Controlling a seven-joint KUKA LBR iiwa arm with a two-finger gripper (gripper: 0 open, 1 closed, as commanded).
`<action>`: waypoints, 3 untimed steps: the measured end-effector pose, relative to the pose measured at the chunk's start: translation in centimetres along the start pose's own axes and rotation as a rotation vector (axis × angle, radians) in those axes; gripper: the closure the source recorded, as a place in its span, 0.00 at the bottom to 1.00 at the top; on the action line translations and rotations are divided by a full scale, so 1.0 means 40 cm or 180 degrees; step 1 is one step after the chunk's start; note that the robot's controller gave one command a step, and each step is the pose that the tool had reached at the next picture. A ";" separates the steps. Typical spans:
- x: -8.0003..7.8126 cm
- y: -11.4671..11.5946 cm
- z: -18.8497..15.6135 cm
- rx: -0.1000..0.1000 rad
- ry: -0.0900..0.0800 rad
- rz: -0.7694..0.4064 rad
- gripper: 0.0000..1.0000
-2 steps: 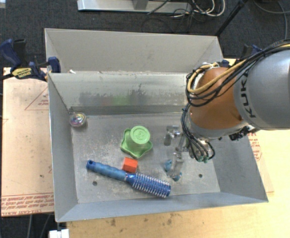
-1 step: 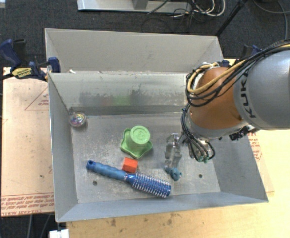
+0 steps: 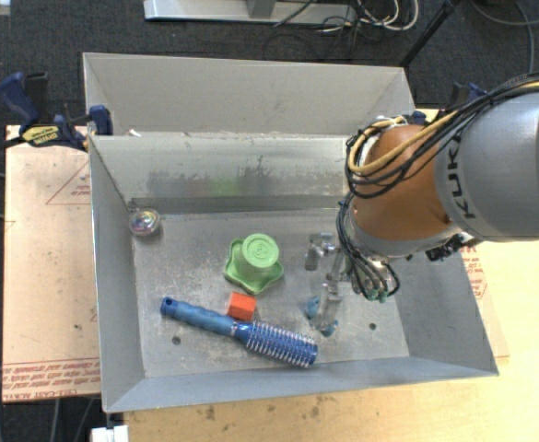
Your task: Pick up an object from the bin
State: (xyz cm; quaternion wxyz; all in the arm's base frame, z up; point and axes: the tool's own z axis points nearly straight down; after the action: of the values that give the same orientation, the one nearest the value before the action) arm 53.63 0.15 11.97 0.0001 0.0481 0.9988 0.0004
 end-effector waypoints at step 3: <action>0.136 0.073 0.060 -0.0001 0.0010 -0.1023 0.00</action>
Offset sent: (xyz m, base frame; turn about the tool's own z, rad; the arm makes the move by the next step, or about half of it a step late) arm -0.0169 0.0226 0.0112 -0.2457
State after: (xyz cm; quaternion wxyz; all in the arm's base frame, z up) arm 48.51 3.59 9.57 -0.0014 -0.1124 0.9937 0.0005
